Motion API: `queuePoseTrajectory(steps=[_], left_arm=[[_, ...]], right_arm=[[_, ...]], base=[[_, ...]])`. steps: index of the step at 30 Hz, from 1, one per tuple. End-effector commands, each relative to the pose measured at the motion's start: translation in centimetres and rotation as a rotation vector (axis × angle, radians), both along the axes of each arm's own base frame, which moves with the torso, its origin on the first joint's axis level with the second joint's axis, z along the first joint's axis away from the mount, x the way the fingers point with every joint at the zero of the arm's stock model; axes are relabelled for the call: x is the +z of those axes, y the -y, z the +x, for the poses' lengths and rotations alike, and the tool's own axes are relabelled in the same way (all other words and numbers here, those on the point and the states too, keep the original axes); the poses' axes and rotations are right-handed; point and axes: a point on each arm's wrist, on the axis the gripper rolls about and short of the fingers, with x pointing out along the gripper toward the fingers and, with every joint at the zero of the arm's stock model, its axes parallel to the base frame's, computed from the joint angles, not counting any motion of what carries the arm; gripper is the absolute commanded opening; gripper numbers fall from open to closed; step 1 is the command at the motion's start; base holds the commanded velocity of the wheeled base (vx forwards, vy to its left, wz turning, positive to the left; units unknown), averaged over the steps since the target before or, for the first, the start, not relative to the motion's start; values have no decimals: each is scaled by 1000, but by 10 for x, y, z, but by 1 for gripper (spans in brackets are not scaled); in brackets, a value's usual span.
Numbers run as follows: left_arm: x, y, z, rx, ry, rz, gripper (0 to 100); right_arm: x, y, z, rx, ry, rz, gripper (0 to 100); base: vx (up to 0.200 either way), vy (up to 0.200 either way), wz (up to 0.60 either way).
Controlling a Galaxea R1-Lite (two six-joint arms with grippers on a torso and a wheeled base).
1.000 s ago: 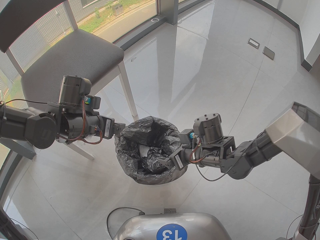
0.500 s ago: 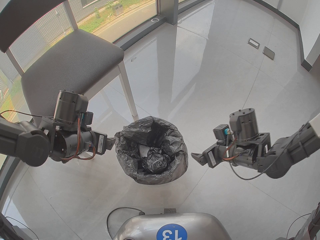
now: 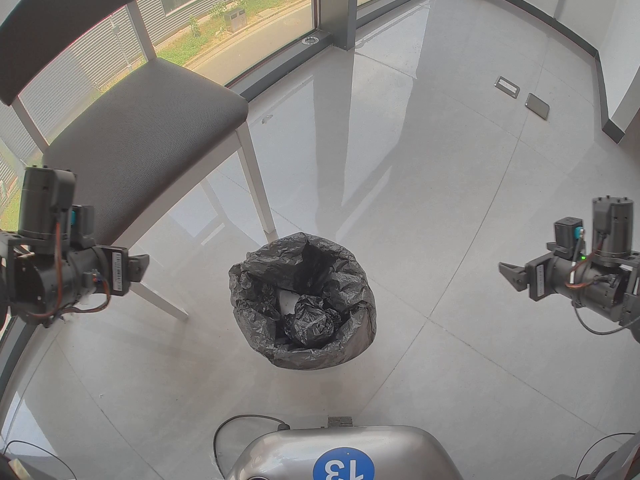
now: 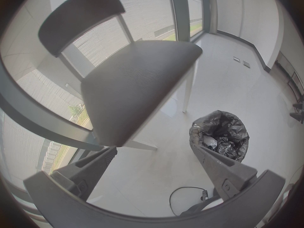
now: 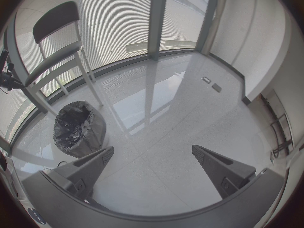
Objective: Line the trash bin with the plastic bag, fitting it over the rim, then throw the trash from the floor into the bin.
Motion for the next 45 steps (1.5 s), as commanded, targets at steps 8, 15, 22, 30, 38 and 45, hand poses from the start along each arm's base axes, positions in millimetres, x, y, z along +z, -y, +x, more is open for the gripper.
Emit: queuePoseTrajectory(steps=[8,15,22,30,38,45], left_arm=[[27,-37,-94,130,179,-10,100],[26,-58,-157,202,193,-3,100],[10,-69,-222,261,199,6,100],[-15,-73,-267,299,237,4,100],[-63,-66,-314,362,308,3,100],[-72,-66,-318,300,342,9,100]], right_arm=[[12,42,-106,-90,111,30,100],[16,51,-155,-117,164,41,100],[8,62,-217,-187,205,44,100],[-11,65,-261,-208,268,69,100],[-45,65,-285,-220,389,87,100],[-76,63,-272,-229,452,86,100]], base=[[0,0,0],[0,0,0],[0,0,0],[0,0,0],[0,0,0],[0,0,0]])
